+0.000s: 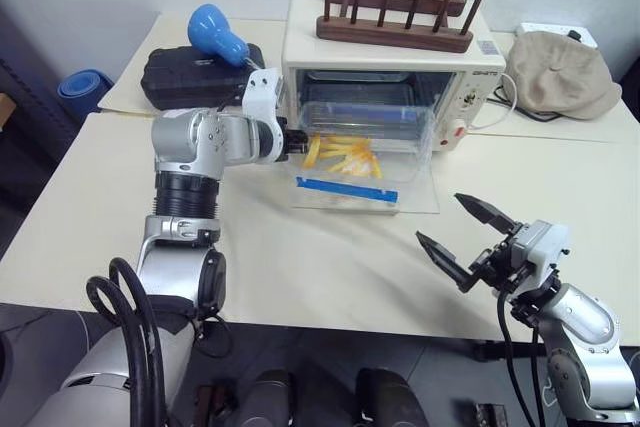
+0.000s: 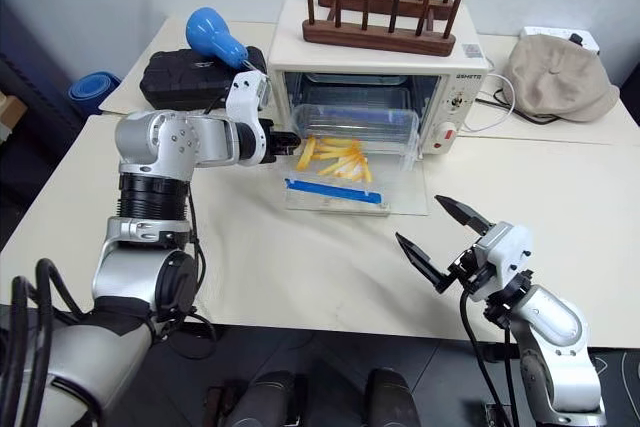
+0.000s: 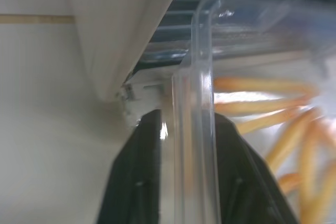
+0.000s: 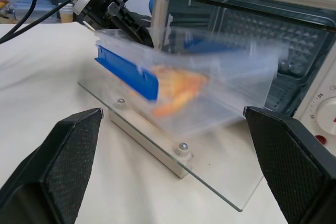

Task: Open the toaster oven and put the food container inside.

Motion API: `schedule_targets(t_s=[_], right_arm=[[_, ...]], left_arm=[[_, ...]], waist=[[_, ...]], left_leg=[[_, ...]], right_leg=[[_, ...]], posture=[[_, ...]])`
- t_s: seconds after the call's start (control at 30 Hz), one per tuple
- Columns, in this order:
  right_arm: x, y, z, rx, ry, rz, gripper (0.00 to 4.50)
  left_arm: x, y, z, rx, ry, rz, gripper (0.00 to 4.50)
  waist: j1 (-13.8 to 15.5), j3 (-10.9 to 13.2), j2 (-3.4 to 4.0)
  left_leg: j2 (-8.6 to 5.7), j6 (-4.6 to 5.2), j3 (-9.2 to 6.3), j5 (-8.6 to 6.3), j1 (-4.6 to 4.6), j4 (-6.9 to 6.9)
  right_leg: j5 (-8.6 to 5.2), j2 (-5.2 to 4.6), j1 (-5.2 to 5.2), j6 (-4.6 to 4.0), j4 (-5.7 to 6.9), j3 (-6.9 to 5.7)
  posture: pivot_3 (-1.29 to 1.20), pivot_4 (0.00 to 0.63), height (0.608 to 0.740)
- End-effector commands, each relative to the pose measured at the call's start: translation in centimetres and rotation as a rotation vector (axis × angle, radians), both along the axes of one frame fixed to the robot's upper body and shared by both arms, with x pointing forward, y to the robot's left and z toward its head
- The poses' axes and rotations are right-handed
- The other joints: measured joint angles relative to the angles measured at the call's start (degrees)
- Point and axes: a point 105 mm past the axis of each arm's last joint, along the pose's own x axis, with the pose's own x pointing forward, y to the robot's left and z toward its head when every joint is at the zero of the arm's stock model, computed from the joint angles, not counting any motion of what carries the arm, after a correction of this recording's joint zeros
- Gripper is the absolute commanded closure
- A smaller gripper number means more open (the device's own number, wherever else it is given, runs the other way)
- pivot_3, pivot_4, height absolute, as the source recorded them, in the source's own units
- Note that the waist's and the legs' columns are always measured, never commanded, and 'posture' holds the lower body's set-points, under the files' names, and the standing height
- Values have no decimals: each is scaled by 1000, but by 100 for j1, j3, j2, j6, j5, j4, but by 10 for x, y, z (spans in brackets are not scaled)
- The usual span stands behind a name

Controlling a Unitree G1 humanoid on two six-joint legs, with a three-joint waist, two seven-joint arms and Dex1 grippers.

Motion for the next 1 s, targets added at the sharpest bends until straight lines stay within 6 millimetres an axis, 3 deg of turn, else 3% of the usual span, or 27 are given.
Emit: schedule_targets(t_s=[0.03,0.07,0.13,0.23,0.27,0.4,0.53,0.6,0.7,0.87,1.0], right_arm=[[-4,-2,12,22,-32,-10,0],[-5,-1,12,11,-17,-2,0],[-7,2,11,1,28,23,0],[-11,18,0,-52,170,123,0],[-11,22,-3,-65,201,139,396],[-5,40,-20,-120,310,216,1579],[23,50,-33,-205,335,226,2906],[41,52,-29,-201,318,220,3561],[69,50,-20,-225,259,159,4475],[118,41,5,-219,175,-2,4475],[142,52,19,-180,154,-36,4475]], left_arm=[[3,8,37,-169,-120,13,1975],[-2,12,43,-227,-126,-26,1672],[-13,20,49,-278,-145,-107,1672],[-41,45,44,-118,-316,-318,1672],[-48,49,38,-64,-348,-374,1648],[-76,72,3,230,-500,-626,2564],[-94,61,-44,341,-550,-869,3775],[-94,42,-52,277,-583,-883,4382],[-85,17,-52,182,-615,-826,4500],[-61,-8,-56,170,-658,-649,4500],[-32,-11,-48,145,-693,-431,4500]], waist=[[-18,0,0],[-27,0,0],[-50,0,0],[-187,-1,3],[-198,-1,4],[-152,-1,4],[-46,-1,3],[20,-2,2],[11,-1,2],[-53,-1,1],[-153,-1,1]], left_leg=[[0,0,2,0,1,0],[1,0,2,0,1,-1],[1,0,6,0,1,-2],[8,-1,10,0,11,-10],[11,-3,14,-1,19,-16],[28,-8,9,-2,20,-7],[19,1,9,-4,5,11],[9,11,7,-4,-7,14],[4,24,-1,-9,-27,34],[1,32,-1,-14,-31,55],[5,31,-5,-13,-28,56]], right_leg=[[0,0,-1,0,0,1],[0,2,-2,0,1,1],[0,3,-6,0,4,3],[0,5,-7,0,8,11],[0,6,-7,0,8,17],[-2,20,-5,-5,4,26],[-2,14,0,-7,-22,26],[-2,1,-2,-6,-19,17],[1,-5,-7,-1,-6,5],[7,-13,-9,10,5,-2],[7,-12,-9,10,15,-10]], posture=[[0,150,740],[0,150,740],[0,150,740],[0,150,740],[0,150,740],[0,150,740],[0,150,740],[0,150,740],[0,150,740],[0,150,740],[0,150,740]])
